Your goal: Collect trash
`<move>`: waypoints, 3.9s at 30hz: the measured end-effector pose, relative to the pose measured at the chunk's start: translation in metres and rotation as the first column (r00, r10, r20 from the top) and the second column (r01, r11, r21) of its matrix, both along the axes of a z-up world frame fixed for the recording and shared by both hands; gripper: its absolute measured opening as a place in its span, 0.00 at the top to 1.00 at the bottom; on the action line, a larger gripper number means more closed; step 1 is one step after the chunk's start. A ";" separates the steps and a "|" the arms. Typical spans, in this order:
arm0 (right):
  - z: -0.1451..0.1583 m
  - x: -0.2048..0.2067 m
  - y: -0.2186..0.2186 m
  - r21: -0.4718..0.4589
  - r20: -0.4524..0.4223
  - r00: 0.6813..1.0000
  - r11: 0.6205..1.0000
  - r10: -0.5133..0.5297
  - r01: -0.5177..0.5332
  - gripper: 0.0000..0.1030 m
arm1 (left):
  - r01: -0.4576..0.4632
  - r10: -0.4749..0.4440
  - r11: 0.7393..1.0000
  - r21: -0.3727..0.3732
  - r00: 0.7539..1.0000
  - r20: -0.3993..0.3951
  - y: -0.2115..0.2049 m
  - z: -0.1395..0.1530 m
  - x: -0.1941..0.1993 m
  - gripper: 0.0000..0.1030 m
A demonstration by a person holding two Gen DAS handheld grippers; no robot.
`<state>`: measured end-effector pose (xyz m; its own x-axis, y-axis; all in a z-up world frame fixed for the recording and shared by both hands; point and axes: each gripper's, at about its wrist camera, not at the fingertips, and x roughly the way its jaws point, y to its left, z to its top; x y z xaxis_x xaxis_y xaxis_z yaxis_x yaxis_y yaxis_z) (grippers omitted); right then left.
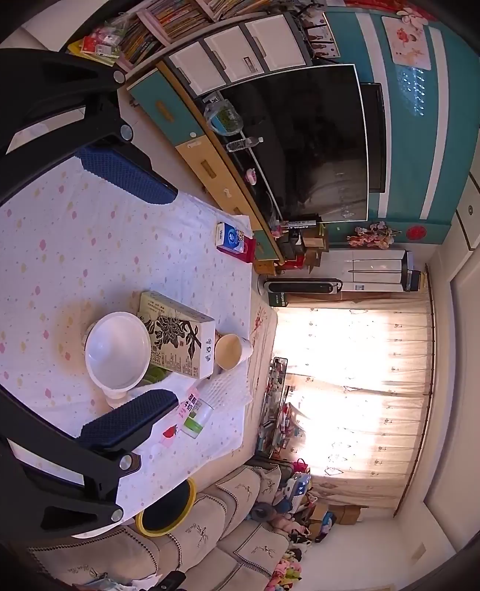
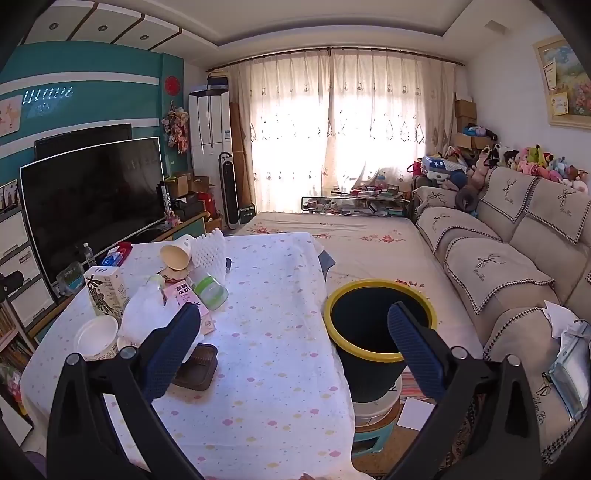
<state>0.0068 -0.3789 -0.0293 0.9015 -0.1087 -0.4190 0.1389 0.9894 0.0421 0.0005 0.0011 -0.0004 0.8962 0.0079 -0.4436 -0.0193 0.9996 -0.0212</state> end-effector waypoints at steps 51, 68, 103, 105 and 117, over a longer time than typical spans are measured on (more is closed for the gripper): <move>-0.021 0.015 0.006 0.017 -0.023 1.000 1.000 0.007 -0.006 0.06 | 0.019 -0.018 1.000 0.008 0.998 -0.055 -0.006 -0.014 0.013 0.04; -0.023 0.016 0.003 0.025 -0.033 0.999 1.000 0.009 -0.008 0.06 | 0.019 -0.019 1.000 0.010 0.998 -0.066 -0.007 -0.019 0.016 0.04; -0.036 0.031 0.009 0.060 -0.088 0.994 0.997 0.062 -0.057 0.06 | 0.019 -0.019 1.000 0.007 0.995 -0.098 -0.010 -0.026 0.026 0.04; -0.042 0.039 0.013 0.073 -0.112 0.990 0.994 0.090 -0.083 0.06 | 0.023 -0.023 1.000 0.005 0.995 -0.098 -0.010 -0.026 0.027 0.04; -0.095 0.094 0.057 0.107 -0.280 0.940 0.979 0.198 -0.174 0.89 | 0.023 -0.021 1.000 0.014 0.994 -0.110 -0.007 -0.041 0.045 0.04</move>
